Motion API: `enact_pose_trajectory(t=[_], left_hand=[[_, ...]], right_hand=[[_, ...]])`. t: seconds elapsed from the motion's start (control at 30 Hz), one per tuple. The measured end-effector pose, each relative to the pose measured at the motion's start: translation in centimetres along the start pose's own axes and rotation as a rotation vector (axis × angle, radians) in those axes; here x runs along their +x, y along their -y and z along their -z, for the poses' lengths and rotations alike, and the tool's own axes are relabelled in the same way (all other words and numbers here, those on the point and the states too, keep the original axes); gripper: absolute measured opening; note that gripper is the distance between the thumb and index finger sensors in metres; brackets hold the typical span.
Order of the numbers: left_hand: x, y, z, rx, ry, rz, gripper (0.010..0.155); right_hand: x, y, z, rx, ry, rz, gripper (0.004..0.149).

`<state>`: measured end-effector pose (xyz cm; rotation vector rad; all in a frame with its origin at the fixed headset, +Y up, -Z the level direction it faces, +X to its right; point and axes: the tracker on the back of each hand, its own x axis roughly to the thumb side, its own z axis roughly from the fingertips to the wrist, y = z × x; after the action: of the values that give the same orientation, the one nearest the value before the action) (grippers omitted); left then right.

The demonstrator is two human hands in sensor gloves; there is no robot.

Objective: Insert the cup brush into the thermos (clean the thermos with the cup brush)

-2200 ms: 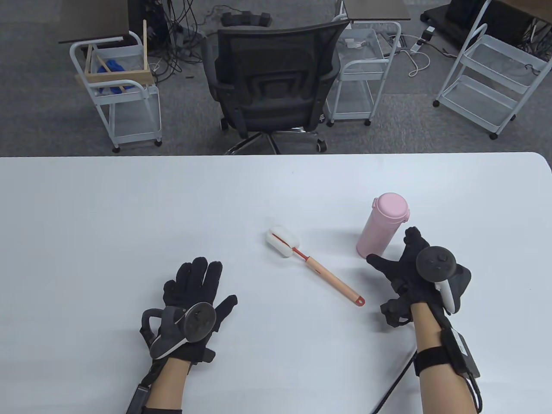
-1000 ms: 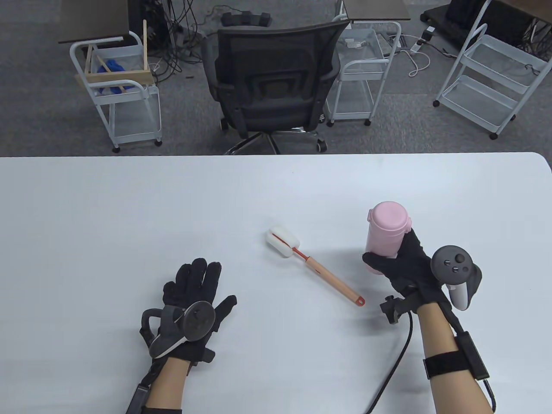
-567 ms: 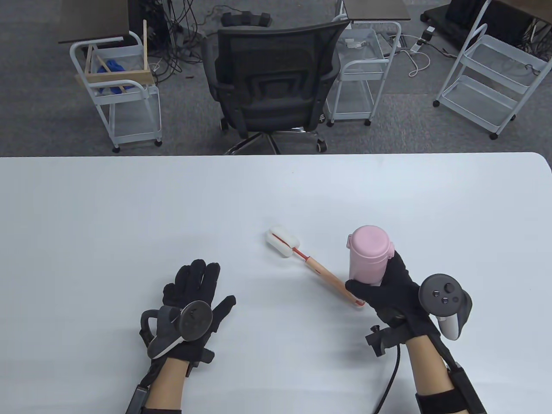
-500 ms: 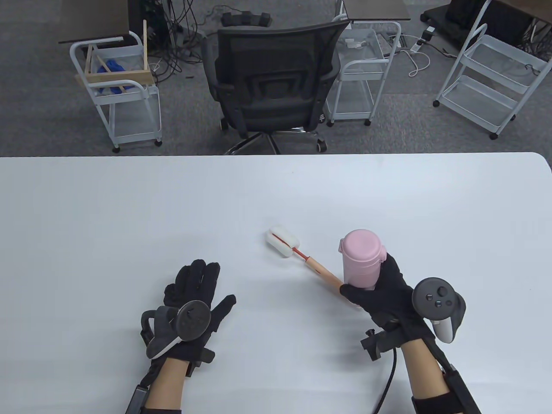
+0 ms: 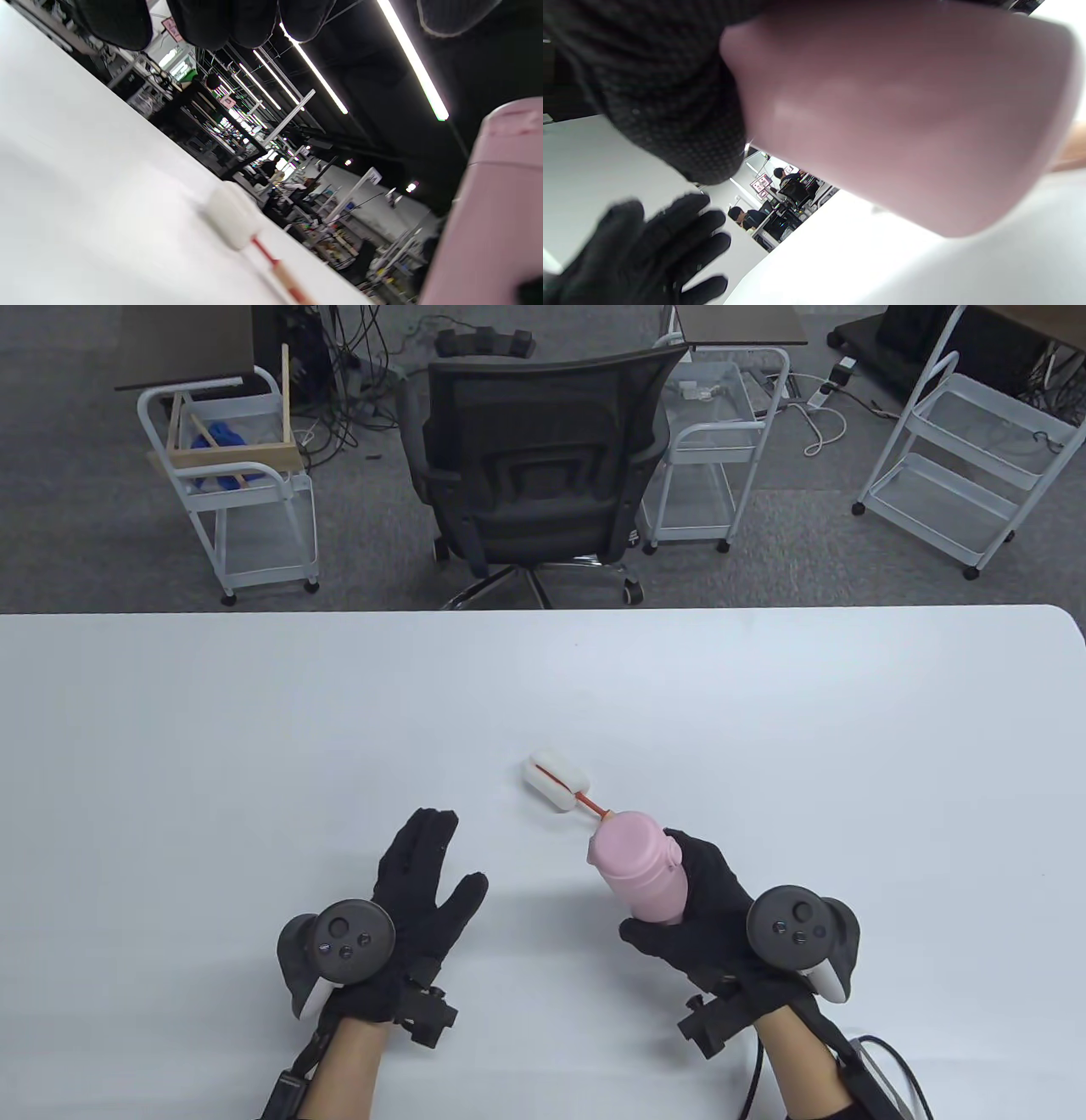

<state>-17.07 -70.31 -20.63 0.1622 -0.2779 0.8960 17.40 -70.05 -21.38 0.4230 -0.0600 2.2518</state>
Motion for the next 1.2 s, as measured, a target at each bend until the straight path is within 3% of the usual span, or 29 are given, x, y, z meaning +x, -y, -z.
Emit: enact_pose_trajectory(t=[0.37,0.6,0.87,1.2], left_hand=[[4.8,3.9,2.3,-0.09,0.099,-0.312,0.088],[4.3,5.9,2.0,-0.123,0.167,-0.369,0.086],[3.0,6.2,1.2,-0.121,0.218,-0.417,0.083],[4.0,6.6,0.7,-0.052,0.084,-0.424,0.083]], right_hand=[[0.9,-1.2,-0.1,0.057,0.047,-0.076,0.105],[0.8,-1.2,-0.1,0.083,0.056,-0.081,0.102],[0.7,-1.3,-0.1,0.19,0.076,-0.044,0.101],[1.7,-1.9,-0.7,0.039,0.093,-0.184,0.102]])
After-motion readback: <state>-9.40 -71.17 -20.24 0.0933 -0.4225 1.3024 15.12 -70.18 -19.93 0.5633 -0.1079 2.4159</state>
